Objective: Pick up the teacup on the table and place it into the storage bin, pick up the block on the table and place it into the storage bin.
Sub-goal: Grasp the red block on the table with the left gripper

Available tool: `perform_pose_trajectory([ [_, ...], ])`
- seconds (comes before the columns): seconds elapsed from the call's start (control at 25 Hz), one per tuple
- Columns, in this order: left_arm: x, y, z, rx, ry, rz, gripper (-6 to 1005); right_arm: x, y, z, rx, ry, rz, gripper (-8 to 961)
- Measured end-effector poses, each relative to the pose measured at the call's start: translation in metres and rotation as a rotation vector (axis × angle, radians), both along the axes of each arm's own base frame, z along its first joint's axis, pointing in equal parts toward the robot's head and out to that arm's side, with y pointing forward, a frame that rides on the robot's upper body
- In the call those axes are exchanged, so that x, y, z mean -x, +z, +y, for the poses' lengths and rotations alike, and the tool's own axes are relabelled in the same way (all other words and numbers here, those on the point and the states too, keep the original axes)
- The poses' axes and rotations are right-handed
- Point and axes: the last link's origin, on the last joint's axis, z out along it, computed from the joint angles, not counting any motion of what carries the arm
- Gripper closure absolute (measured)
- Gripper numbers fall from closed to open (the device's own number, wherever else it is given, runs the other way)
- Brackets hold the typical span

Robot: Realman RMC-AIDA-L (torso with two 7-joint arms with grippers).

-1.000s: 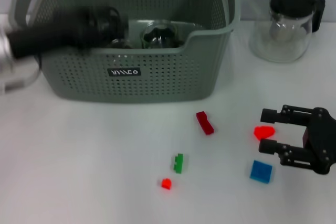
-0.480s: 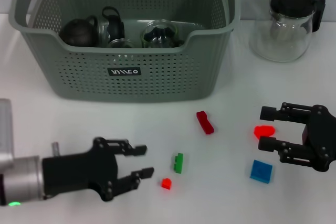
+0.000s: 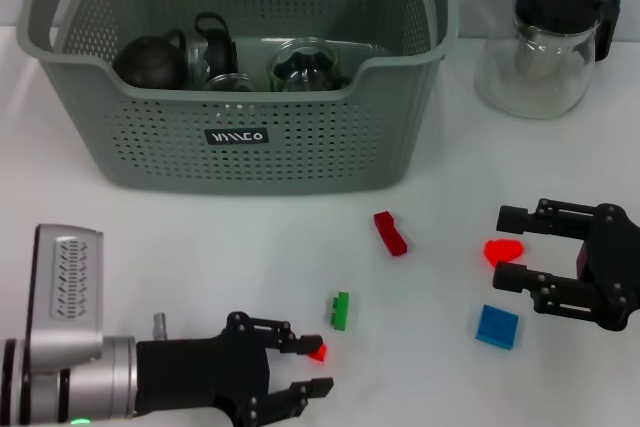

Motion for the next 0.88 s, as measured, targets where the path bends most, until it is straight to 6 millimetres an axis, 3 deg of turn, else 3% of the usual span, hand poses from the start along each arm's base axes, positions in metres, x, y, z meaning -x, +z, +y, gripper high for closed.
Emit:
perform_pose_trajectory([
  [0.4,0.005,-0.018,0.000,0.025,0.018,0.075,582,0.000,0.000,0.000,0.000,0.000,0.000,279],
  [0.88,0.006,-0.007,0.017,-0.064,0.057,0.060,580,-0.001,0.001,0.000,-0.001,-0.001,-0.002,278],
])
